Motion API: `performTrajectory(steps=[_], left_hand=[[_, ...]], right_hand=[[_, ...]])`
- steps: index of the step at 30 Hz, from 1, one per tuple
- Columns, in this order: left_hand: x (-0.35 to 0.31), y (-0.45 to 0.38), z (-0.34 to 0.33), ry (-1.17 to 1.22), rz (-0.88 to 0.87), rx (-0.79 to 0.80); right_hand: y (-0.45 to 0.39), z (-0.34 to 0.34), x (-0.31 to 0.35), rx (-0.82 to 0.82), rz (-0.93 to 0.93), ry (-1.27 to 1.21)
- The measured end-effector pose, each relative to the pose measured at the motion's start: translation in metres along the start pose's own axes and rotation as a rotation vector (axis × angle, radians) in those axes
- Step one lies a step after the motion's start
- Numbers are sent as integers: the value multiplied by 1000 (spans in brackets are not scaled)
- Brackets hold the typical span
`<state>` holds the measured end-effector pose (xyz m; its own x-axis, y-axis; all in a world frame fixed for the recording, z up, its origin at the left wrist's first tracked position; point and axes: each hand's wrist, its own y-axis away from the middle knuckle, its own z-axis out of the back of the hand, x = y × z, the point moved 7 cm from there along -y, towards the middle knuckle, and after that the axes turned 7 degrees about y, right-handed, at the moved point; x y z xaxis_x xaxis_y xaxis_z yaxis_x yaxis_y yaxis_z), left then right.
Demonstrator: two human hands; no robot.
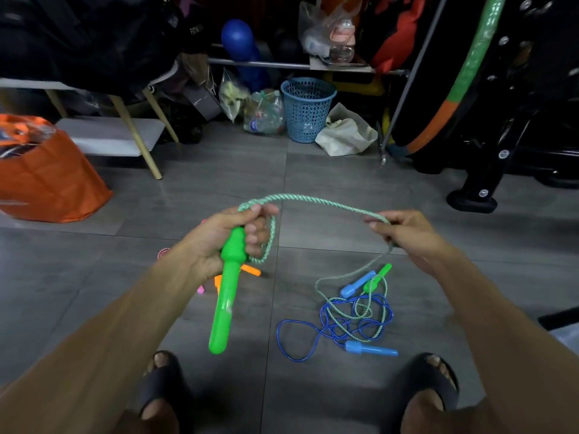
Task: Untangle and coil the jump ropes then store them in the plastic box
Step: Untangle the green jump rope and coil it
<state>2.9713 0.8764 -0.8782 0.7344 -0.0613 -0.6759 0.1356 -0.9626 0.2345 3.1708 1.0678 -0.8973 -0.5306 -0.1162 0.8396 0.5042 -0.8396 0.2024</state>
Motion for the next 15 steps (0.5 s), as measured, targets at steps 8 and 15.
performTrajectory(steps=[8, 15], left_hand=[[2, -11, 1, 228, -16, 6], [19, -15, -18, 178, 18, -71]], right_hand=[[10, -14, 18, 27, 28, -175], [45, -83, 57, 205, 448, 593]])
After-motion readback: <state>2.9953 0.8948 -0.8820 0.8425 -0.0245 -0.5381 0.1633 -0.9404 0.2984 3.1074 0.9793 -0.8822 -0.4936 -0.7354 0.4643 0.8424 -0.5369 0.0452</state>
